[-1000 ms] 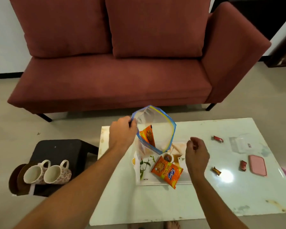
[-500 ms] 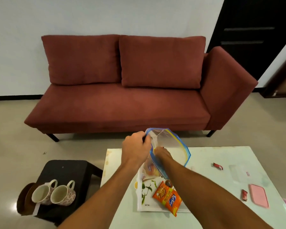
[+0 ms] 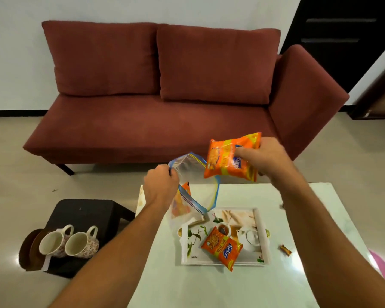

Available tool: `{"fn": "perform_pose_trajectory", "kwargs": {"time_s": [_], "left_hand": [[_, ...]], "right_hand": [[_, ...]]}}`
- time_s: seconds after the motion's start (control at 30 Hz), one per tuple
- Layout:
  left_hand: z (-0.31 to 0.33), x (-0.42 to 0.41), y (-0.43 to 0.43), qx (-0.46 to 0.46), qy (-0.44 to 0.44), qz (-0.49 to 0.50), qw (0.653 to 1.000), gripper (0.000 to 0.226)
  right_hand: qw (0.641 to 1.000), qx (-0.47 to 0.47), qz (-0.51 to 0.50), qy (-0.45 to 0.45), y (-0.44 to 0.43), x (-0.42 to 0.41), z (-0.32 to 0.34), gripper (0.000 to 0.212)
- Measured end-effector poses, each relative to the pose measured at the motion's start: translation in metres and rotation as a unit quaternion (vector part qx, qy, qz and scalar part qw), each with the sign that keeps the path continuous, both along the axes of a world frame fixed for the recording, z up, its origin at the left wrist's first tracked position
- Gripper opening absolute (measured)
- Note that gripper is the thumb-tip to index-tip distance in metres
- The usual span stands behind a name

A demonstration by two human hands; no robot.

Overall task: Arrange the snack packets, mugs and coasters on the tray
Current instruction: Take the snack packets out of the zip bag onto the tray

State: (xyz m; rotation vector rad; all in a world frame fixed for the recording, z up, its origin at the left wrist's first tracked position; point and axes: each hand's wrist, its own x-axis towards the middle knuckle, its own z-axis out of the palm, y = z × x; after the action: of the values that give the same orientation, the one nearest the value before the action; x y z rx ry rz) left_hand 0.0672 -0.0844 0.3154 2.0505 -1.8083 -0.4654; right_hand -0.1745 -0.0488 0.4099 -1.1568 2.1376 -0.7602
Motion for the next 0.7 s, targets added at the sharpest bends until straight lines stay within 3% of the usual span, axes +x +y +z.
{"fn": "perform_pose_trajectory", "kwargs": {"time_s": [0.17, 0.27, 0.37, 0.5, 0.6, 0.7], "left_hand": [[-0.018, 0.005, -0.008, -0.016, -0.031, 0.007, 0.999, 0.034], [-0.039, 0.014, -0.013, -0.023, -0.031, 0.015, 0.999, 0.033], [-0.061, 0.020, -0.014, -0.040, -0.021, 0.007, 0.999, 0.034], [-0.090, 0.024, -0.008, -0.081, -0.022, -0.021, 0.996, 0.036], [-0.106, 0.023, -0.003, -0.082, -0.024, -0.041, 0.996, 0.039], [-0.108, 0.018, 0.003, -0.077, -0.016, -0.049, 0.996, 0.038]], "right_hand": [[0.982, -0.013, -0.132, -0.131, 0.015, -0.046, -0.083, 0.026], [0.961, 0.085, -0.197, -0.176, 0.031, -0.038, -0.173, 0.028], [0.929, 0.185, -0.206, -0.247, 0.045, -0.007, -0.261, 0.017], [0.903, 0.240, -0.193, -0.299, 0.057, 0.037, -0.342, 0.027], [0.886, 0.224, -0.210, -0.347, 0.062, 0.056, -0.376, 0.045], [0.898, 0.238, -0.204, -0.310, 0.072, 0.059, -0.382, 0.046]]}}
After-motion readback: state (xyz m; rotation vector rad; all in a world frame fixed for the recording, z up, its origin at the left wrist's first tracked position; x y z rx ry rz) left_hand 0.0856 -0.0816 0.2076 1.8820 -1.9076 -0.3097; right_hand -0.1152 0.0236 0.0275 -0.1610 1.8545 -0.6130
